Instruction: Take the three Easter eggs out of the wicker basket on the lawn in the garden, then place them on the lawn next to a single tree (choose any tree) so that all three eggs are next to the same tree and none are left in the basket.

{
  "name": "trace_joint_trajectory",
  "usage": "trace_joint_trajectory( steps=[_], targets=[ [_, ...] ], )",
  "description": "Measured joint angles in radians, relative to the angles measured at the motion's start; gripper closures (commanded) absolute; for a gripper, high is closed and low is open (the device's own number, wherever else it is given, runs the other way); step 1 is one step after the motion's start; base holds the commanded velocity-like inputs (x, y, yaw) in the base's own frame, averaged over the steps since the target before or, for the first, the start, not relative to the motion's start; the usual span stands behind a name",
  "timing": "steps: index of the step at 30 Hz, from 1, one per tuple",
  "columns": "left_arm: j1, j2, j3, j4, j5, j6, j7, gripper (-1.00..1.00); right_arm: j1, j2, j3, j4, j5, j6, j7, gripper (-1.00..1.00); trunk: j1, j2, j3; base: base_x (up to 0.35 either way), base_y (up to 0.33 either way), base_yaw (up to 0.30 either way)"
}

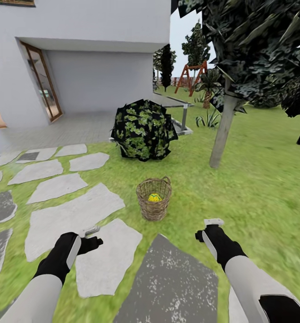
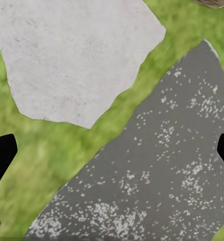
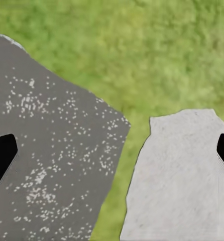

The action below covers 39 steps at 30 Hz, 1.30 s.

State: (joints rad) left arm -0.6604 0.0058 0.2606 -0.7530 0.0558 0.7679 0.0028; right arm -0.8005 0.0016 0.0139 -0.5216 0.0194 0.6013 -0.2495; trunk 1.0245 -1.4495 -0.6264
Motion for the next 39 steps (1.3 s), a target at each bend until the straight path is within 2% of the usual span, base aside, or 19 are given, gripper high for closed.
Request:
trace_joint_trajectory(
  steps=[13, 19, 23, 28, 34, 39],
  targets=[
    [0.000, -0.001, 0.000, 0.013, 0.000, -0.001, 0.000, -1.00, 0.000, -0.002, 0.000, 0.000, 0.000, 0.000, 0.000, -1.00, 0.000, 0.000, 0.000, 0.280, -0.220, 0.271],
    [0.000, -0.002, -0.001, 0.015, 0.000, -0.002, 0.000, -1.00, 0.001, -0.004, -0.001, -0.002, 0.001, -0.003, -0.001, -1.00, 0.000, 0.000, 0.000, 0.281, -0.224, 0.020],
    [0.000, -0.015, -0.003, 0.014, 0.001, -0.004, 0.000, -1.00, 0.002, -0.008, -0.003, -0.002, 0.000, -0.006, 0.006, -1.00, 0.000, 0.000, 0.000, 0.243, -0.194, 0.000],
    [0.000, -0.022, -0.003, 0.013, 0.003, -0.004, 0.000, -1.00, 0.003, -0.009, -0.003, -0.001, 0.000, -0.006, 0.007, -1.00, 0.000, 0.000, 0.000, 0.104, -0.034, 0.000],
    [0.000, -0.024, -0.004, 0.015, 0.003, -0.003, 0.000, -1.00, 0.006, -0.005, -0.003, 0.000, -0.001, -0.007, 0.007, -1.00, 0.000, 0.000, 0.000, 0.322, -0.001, 0.000],
    [0.000, -0.046, -0.005, 0.015, 0.002, -0.003, 0.000, -1.00, 0.008, -0.005, -0.003, 0.001, 0.000, -0.008, 0.007, -1.00, 0.000, 0.000, 0.000, 0.338, 0.000, 0.000]
  ],
)
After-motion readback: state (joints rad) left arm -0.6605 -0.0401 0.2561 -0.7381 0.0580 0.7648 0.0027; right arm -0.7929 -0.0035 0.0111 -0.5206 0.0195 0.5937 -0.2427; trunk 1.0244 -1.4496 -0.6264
